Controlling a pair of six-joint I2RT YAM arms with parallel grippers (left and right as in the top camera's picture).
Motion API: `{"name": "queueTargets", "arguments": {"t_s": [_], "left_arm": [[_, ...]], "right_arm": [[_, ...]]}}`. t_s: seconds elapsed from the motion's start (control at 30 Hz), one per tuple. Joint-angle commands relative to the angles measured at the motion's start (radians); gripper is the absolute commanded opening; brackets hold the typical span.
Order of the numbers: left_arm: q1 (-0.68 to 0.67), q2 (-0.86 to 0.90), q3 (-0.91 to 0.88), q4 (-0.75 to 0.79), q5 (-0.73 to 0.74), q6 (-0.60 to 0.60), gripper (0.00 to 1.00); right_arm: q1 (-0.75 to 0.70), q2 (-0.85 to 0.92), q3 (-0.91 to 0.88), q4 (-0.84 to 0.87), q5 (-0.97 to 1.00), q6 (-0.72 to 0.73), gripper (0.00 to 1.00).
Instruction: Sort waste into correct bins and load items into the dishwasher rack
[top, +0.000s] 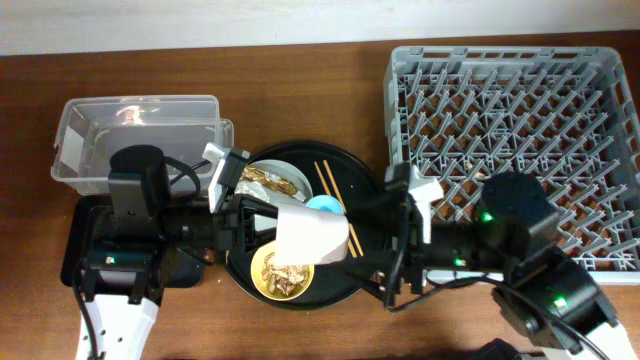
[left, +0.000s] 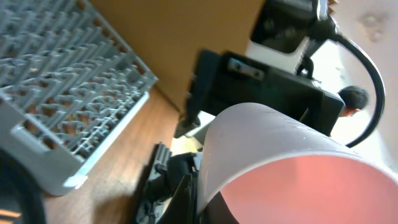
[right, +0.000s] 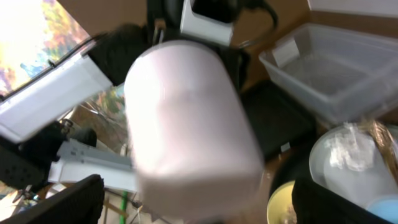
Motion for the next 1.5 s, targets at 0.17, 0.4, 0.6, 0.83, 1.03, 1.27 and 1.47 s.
{"name": "queueTargets", "arguments": {"t_s": [0.17,0.4,0.6,0.83,1.03,1.27,1.47], "left_arm": [[0.006,0.002,0.011,0.001,0.095,0.019,0.00],[0.006,0.002,0.011,0.002,0.087,0.019,0.53],[0.006,0.002,0.011,-0.053,-0.096,0.019,0.96],[0.005,0.002,0.011,-0.147,-0.317,0.019,0.99],[0.005,0.002,0.011,-0.233,-0.465,0.055,0.99],[0.005,0.002,0.011,-0.333,-0.510,0.142,0.99],[-0.051,0.003,0.011,-0.341,-0.785,0.142,0.96]], "right_arm": [[0.095,0.084,0.010,0.177,0.023,0.078,0.74],[0.092,0.063,0.010,0.166,-0.002,0.065,0.52],[-0.174,-0.092,0.010,-0.086,0.065,0.048,0.52],[-0.481,-0.165,0.010,-0.631,0.721,0.033,0.52],[-0.488,0.031,0.010,-0.632,0.907,0.017,0.53],[-0.488,0.365,0.012,-0.544,0.881,0.014,0.53],[-0.488,0.412,0.028,-0.573,0.861,0.014,0.98]]}}
